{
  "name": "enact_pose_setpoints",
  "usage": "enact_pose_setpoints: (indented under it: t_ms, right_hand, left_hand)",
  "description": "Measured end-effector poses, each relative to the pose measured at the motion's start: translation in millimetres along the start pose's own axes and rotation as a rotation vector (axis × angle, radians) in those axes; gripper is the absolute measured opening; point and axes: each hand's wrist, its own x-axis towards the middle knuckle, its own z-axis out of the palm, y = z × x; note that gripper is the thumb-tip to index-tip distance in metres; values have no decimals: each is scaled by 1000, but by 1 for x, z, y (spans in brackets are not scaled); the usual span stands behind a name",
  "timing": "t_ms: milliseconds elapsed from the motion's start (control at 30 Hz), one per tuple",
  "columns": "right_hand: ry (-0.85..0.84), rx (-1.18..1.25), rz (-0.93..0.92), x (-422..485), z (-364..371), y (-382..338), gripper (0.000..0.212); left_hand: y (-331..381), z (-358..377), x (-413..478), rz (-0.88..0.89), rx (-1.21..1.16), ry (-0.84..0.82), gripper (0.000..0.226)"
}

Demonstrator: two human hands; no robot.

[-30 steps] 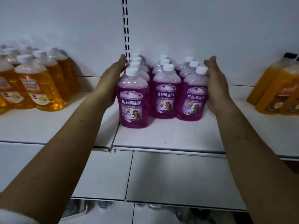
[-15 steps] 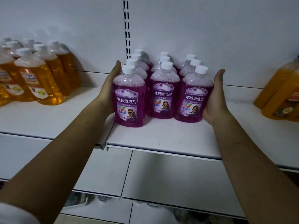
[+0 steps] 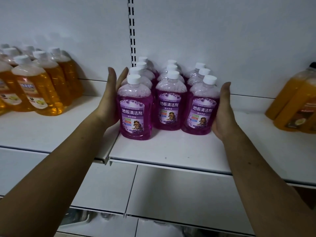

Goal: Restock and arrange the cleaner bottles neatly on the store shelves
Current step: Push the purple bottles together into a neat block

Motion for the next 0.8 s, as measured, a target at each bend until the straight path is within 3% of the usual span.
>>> enact_pose_setpoints:
  t_ms: [300,433,533,667,800]
  right_hand:
    - [-6,-24,-71,-2,3,3,121]
    - [-25,-64,-112,-2,-2,1,120]
    - [-24,-115,-115,-2,-7,2,126]
    - [-96,-211,-96,1,-19,6,120]
    - [-109,-235,-94,3,-21,8,116]
  left_hand:
    - [-3,8,-6,-2,-11,-34,103]
    - [4,4,-15,50,68,-13,124]
    - [9,5,-21,90,210,-65,109]
    - [5,-6,-23,106,347,-156,147]
    - [3,-8,-20,88,304,-178,149]
